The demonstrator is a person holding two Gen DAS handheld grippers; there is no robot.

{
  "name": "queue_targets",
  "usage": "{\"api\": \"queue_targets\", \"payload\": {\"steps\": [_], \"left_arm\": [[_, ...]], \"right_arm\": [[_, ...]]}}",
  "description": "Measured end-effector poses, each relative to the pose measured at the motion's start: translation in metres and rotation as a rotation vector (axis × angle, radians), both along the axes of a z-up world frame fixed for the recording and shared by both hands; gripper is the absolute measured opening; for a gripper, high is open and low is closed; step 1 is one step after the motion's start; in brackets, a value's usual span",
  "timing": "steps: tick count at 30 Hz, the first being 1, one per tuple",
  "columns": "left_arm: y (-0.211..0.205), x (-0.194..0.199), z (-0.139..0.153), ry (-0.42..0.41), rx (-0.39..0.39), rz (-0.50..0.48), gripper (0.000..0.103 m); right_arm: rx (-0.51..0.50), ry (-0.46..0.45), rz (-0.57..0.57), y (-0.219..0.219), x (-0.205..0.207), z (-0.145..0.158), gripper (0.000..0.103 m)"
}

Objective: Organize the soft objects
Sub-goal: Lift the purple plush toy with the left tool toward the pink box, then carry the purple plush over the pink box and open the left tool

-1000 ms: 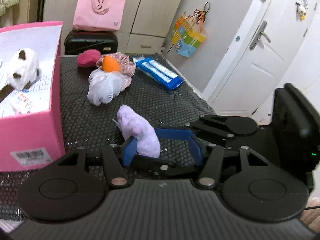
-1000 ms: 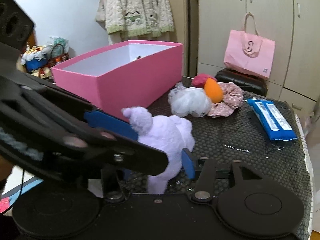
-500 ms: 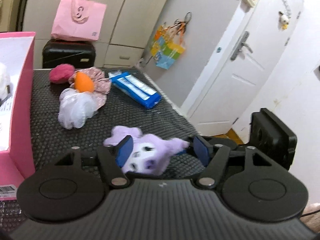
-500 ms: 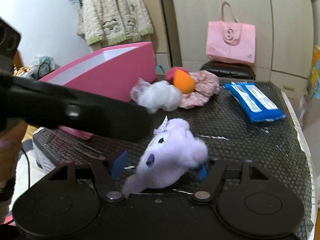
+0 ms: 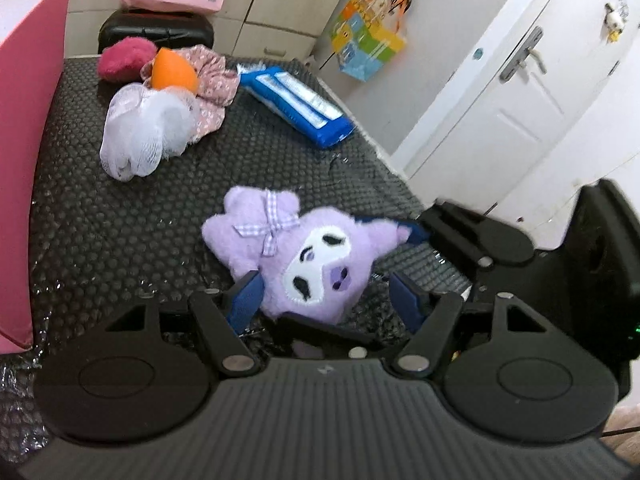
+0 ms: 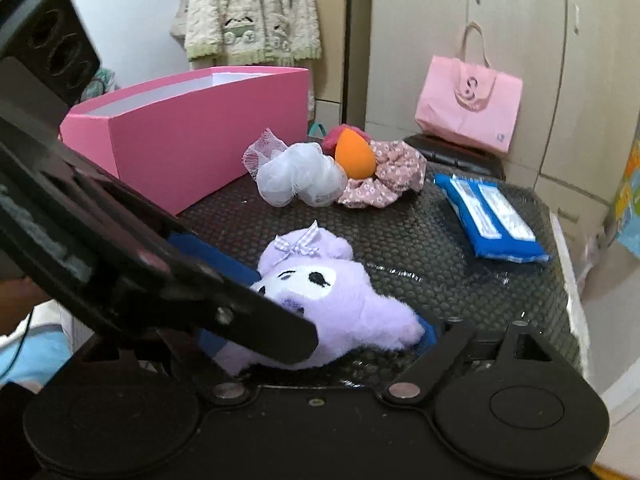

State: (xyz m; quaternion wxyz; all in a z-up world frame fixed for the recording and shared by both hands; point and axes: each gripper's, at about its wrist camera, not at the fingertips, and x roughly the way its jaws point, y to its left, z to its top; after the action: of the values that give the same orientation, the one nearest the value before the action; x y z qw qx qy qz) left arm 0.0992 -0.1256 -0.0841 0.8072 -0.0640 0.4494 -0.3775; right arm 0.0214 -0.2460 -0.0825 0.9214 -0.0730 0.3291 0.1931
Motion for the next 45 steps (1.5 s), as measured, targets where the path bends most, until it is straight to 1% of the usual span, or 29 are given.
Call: {"api": "queue_targets", "payload": {"steps": [2,6,8,9,10,11,13,16,23,28,33,37,40,45], "left_arm": [[-0.002,0.002,-0.005,0.028,0.013,-0.002,0.066],[-0.004,0.002,-0.006,0.018,0.019,0.004,0.063],[-0.006,0.001,-0.006,0.007,0.024,0.000,0.059],[-0.006,0.001,-0.006,0.005,0.023,0.005,0.058],[-0.006,0.002,-0.006,0.003,0.022,0.007,0.058],[-0.007,0.002,-0.005,0.005,0.023,0.006,0.058],[-0.007,0.004,-0.005,0.009,0.025,0.006,0.058],[-0.007,0.002,-0.003,0.007,0.034,0.004,0.058],[0.000,-0.009,0.008,0.018,0.055,-0.010,0.058],[0.014,-0.024,0.021,0.027,0.069,-0.011,0.058],[0.036,-0.042,0.036,0.025,0.080,0.011,0.058],[0.060,-0.056,0.052,-0.012,0.077,0.018,0.058],[0.079,-0.063,0.061,-0.024,0.067,0.054,0.058],[0.109,-0.075,0.082,-0.088,0.060,0.111,0.058]], "right_arm": [[-0.021,-0.014,0.018,0.001,-0.001,-0.001,0.090],[-0.054,-0.037,0.068,0.005,-0.002,-0.003,0.088],[-0.036,-0.026,0.073,0.004,0.000,-0.003,0.078],[-0.021,-0.013,0.073,0.003,0.002,-0.002,0.075],[0.001,0.010,0.076,0.001,0.004,-0.003,0.066],[0.028,0.033,0.077,0.000,0.006,-0.004,0.063],[0.060,0.045,0.059,-0.002,0.006,-0.005,0.061],[0.088,0.049,0.046,-0.002,0.004,-0.006,0.060],[0.111,0.059,0.034,0.004,-0.008,0.002,0.060],[0.128,0.071,0.029,0.016,-0.021,0.013,0.060],[0.149,0.079,0.059,0.035,-0.033,0.026,0.060],[0.169,0.087,0.078,0.054,-0.041,0.038,0.060],[0.181,0.087,0.101,0.069,-0.043,0.046,0.060],[0.213,0.088,0.143,0.094,-0.040,0.062,0.060]]}}
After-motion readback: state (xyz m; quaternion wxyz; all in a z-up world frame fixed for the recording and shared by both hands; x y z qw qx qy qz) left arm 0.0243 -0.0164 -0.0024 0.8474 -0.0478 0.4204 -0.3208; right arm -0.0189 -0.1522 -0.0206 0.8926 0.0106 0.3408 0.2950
